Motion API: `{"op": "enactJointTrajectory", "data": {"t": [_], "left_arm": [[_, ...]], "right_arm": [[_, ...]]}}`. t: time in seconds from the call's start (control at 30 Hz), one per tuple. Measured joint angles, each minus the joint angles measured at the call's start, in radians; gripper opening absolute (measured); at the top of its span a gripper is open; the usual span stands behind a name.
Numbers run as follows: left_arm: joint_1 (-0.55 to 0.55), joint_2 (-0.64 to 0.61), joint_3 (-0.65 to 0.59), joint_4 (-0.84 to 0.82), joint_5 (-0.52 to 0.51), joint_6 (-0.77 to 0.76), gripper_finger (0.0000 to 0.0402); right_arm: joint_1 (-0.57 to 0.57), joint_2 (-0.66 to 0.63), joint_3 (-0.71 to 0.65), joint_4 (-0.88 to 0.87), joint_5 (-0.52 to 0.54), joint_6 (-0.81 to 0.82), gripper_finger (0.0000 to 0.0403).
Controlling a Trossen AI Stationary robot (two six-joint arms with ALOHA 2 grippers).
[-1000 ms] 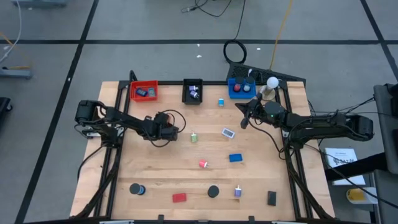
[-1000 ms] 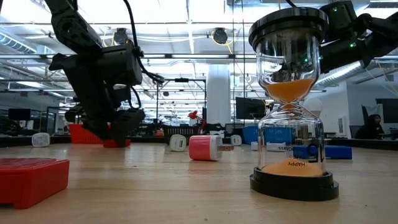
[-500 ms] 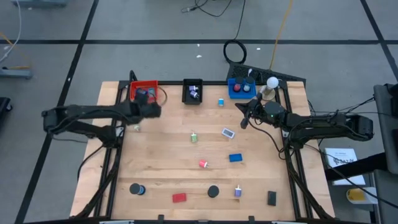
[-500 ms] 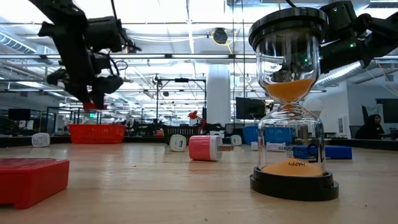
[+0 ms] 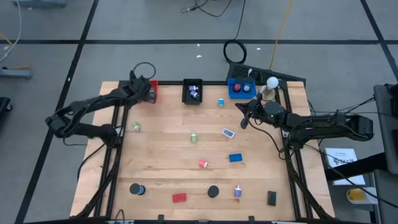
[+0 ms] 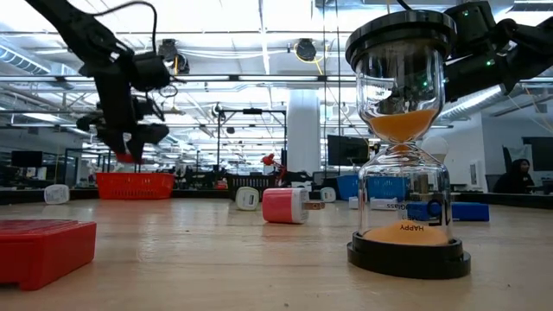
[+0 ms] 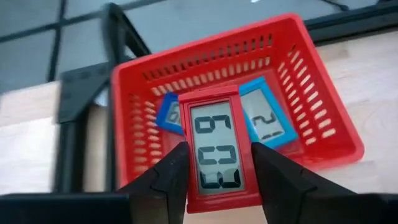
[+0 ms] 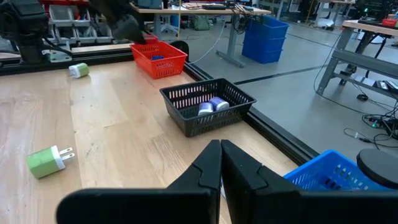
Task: Pick & Place Office items
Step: Put the top red digital clock into the red bin
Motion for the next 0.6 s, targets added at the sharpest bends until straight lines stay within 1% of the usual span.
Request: {"op": "enactJointTrajectory", "data": {"t": [0.1,0.2,0.6], "left_arm": [[0.046,0.049,0.0,0.084,0.071,0.018,0.0153],[0.066,0.094,0.0,0.17,0.111,0.021,0.0153],[0.071,0.26,0.0,0.355,0.115,-0.003,0.0153]], "right_arm": [[0.0,0.0,0.0,0.0,0.0,-0.002,0.0004],[0.0,0.0,0.0,0.0,0.0,-0.002,0.0004],[0.0,0.0,0.0,0.0,0.0,-0.006,0.0004]]}}
